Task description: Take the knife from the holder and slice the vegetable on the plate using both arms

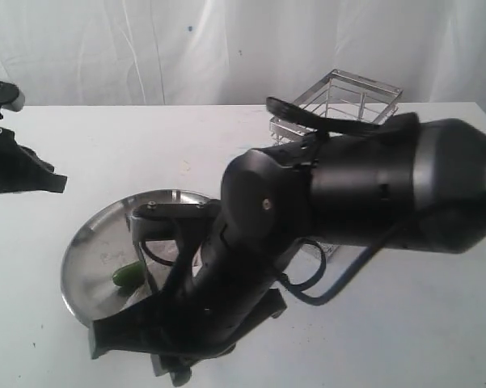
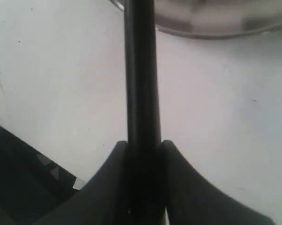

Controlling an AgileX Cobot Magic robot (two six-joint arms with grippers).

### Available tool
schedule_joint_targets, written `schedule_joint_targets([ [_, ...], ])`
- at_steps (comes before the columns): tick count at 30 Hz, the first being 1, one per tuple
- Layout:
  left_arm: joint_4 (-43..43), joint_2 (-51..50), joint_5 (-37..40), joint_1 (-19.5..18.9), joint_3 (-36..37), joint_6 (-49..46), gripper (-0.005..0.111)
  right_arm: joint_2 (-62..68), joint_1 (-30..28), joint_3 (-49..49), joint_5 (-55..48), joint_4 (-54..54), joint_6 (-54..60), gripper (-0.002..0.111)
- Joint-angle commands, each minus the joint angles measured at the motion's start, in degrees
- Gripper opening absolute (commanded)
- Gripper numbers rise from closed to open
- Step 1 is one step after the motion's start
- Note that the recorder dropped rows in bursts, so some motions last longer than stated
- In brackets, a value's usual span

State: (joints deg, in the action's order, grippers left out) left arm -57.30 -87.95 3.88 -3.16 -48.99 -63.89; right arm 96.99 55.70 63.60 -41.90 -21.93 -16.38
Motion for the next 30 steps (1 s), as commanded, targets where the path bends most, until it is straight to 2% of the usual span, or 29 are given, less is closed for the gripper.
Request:
schedule_joint_targets([
  [1,-1.8,-3.3,9.1,-1.4,0.3,6.9,0.0,3.6,0.9,4.2,0.8,-0.3,0.5,0.0],
  [10,-1.8,-6.5,10.7,-1.4,0.3,6.9,0.0,9.1,0.9,5.6,0.9,1.4,-1.2,0.0],
  [17,-1.8,-6.5,10.8,-1.4,0.3,6.9,0.0,9.3,0.9,5.6,1.7,8.6,-8.0,0.0],
  [30,-2.2,-6.5,10.8,-1.4,0.3,6.9,0.0,11.1,0.9,5.7,3.7,8.0,-8.1,0.0],
])
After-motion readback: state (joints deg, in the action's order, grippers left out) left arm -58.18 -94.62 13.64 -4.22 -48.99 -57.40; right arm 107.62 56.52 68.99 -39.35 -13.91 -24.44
